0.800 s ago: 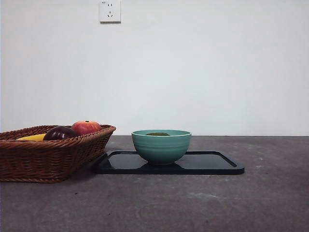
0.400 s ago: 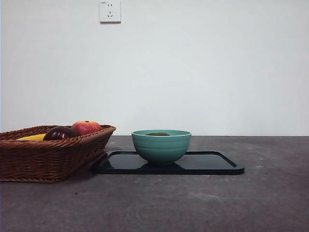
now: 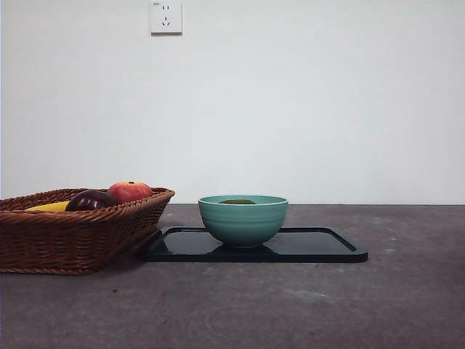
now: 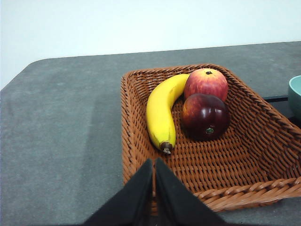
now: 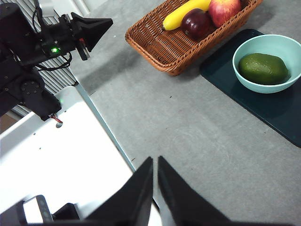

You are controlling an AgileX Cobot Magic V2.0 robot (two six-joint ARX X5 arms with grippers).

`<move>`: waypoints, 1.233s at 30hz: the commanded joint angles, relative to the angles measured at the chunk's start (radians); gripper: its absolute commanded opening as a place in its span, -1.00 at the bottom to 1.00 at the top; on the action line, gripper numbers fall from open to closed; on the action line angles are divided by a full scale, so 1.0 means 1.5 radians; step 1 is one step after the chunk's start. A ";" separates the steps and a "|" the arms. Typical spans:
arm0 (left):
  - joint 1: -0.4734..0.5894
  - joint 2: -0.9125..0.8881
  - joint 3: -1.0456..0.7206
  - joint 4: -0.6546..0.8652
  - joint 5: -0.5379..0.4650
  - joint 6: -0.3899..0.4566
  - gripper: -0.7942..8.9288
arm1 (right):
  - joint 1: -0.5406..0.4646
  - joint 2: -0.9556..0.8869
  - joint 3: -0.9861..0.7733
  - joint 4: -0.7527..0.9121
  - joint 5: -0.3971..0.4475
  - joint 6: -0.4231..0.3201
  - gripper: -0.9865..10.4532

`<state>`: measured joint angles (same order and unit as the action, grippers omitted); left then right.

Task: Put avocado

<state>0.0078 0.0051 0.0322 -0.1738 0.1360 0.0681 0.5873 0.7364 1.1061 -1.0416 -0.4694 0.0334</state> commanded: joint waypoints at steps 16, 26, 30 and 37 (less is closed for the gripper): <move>-0.001 -0.001 -0.014 -0.005 0.001 -0.003 -0.82 | 0.005 0.004 0.006 0.005 -0.002 0.000 -0.81; -0.001 -0.001 -0.014 -0.005 0.001 -0.003 -0.82 | -0.110 -0.044 -0.007 0.076 -0.002 -0.102 -0.81; -0.001 -0.001 -0.014 -0.005 0.001 -0.003 -0.82 | -0.226 -0.107 -0.081 0.184 -0.001 -0.104 -0.81; -0.001 -0.001 -0.014 -0.005 0.001 -0.003 -0.82 | -0.366 -0.231 -0.322 0.433 -0.001 -0.102 -0.82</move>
<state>0.0078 0.0055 0.0322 -0.1738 0.1360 0.0647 0.0460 0.4061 0.6636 -0.4530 -0.4683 -0.1089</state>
